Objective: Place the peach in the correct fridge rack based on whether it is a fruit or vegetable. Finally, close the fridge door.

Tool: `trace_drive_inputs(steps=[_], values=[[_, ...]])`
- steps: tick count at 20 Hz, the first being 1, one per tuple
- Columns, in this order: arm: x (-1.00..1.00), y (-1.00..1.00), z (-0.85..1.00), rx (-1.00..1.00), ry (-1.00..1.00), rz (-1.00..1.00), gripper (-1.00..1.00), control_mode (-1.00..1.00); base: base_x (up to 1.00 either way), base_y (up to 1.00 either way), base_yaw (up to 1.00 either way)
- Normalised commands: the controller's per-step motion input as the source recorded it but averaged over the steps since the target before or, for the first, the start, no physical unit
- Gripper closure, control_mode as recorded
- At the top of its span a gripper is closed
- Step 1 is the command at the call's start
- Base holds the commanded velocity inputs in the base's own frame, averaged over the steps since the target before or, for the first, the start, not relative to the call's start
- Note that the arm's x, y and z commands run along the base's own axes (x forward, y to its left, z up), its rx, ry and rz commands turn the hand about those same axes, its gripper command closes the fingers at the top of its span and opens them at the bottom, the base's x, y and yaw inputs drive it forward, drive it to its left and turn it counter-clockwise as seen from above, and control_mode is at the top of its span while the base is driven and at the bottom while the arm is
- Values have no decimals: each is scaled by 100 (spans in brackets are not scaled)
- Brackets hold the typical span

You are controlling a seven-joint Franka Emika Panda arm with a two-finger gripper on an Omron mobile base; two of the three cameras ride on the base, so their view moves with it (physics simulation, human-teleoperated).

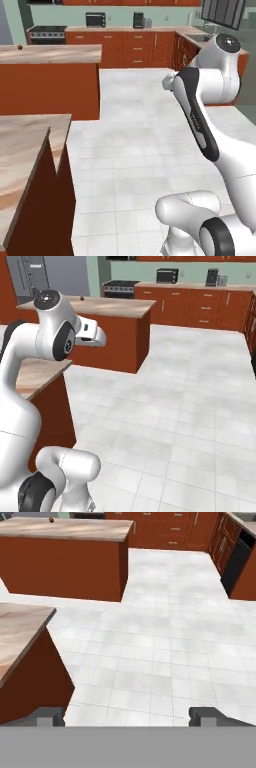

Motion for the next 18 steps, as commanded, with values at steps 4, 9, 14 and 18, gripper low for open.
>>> trace_drive_inputs(steps=[4,9,14,18], values=[[0,0,0,0,0,0,-100,100,100,-31,22],[0,0,0,0,0,0,-100,100,100,-10,14],[0,0,0,0,0,0,-100,100,100,-20,18],[0,0,0,0,0,0,-100,100,100,-3,11]])
